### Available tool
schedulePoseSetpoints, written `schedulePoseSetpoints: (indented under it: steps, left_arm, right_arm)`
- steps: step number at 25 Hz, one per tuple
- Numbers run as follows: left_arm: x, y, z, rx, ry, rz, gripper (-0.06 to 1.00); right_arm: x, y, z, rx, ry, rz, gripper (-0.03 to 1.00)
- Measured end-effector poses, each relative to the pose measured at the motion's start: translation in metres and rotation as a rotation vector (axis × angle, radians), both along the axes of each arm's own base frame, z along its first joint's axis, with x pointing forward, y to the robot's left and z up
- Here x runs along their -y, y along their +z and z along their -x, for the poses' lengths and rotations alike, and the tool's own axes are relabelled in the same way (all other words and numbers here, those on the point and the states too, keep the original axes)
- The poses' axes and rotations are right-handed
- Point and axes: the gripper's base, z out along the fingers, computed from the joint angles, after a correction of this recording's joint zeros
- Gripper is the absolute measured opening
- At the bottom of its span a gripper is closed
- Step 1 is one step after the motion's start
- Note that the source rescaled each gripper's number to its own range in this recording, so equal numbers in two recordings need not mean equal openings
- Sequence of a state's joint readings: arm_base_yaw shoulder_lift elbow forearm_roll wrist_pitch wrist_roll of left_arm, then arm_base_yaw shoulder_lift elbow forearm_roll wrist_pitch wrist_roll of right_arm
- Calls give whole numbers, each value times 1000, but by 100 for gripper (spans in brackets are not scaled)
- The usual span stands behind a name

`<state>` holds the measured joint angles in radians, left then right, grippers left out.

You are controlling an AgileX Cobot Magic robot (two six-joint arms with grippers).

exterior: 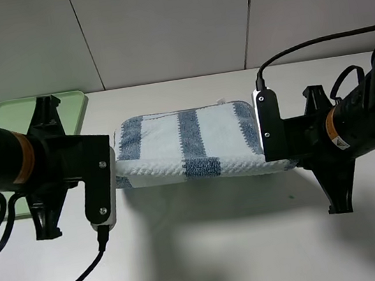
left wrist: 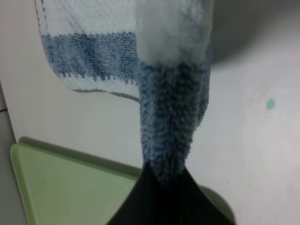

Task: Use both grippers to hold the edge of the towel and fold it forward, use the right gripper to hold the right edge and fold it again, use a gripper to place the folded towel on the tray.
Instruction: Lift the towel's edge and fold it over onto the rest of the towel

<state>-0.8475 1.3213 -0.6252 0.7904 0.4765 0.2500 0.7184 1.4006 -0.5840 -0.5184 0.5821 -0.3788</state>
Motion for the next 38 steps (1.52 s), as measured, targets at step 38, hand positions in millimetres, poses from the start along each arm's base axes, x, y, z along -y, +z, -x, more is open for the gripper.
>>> schedulePoseSetpoints:
  steps: [38]
  left_arm:
    - [0, 14, 5, -59, 85, 48, 0]
  right_arm:
    - [8, 50, 11, 41, -142, -122, 0]
